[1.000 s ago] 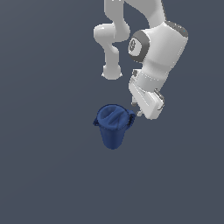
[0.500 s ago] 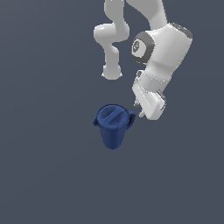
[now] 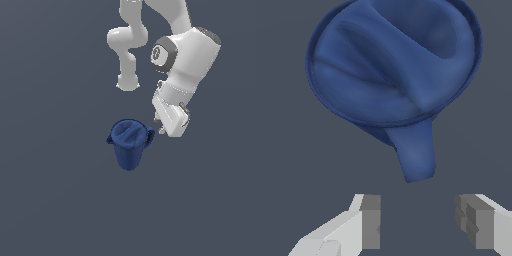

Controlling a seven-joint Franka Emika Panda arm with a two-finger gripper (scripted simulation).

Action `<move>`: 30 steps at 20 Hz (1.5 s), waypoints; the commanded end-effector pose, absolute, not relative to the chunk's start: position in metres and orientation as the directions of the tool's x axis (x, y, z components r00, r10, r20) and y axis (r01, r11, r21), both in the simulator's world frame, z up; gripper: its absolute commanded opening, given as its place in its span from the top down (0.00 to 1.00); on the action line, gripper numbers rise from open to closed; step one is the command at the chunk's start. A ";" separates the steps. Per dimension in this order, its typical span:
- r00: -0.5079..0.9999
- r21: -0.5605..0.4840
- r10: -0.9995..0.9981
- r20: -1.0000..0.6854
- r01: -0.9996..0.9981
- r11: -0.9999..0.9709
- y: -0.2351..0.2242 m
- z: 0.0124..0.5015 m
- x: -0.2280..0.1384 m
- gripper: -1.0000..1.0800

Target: Pick up the object and move it to a goal position.

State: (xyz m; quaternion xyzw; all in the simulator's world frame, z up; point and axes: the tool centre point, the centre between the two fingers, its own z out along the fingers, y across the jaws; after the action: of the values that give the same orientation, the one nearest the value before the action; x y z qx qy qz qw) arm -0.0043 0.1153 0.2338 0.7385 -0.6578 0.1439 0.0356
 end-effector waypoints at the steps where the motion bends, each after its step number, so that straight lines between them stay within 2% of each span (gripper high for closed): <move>1: 0.085 -0.129 -0.962 0.260 -0.984 -0.122 0.111 0.229 -0.006 0.38; 19: 0.071 -0.115 -0.963 0.262 -0.988 -0.104 0.096 0.193 -0.006 0.38; 20: 0.071 -0.115 -0.963 0.262 -0.988 -0.104 0.096 0.193 -0.006 1.00; 30: 0.072 -0.116 -0.963 0.261 -0.988 -0.106 0.097 0.194 -0.006 1.00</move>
State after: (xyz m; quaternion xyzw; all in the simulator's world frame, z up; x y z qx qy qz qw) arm -0.0058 0.0968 0.1936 0.7309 -0.6670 0.1370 0.0458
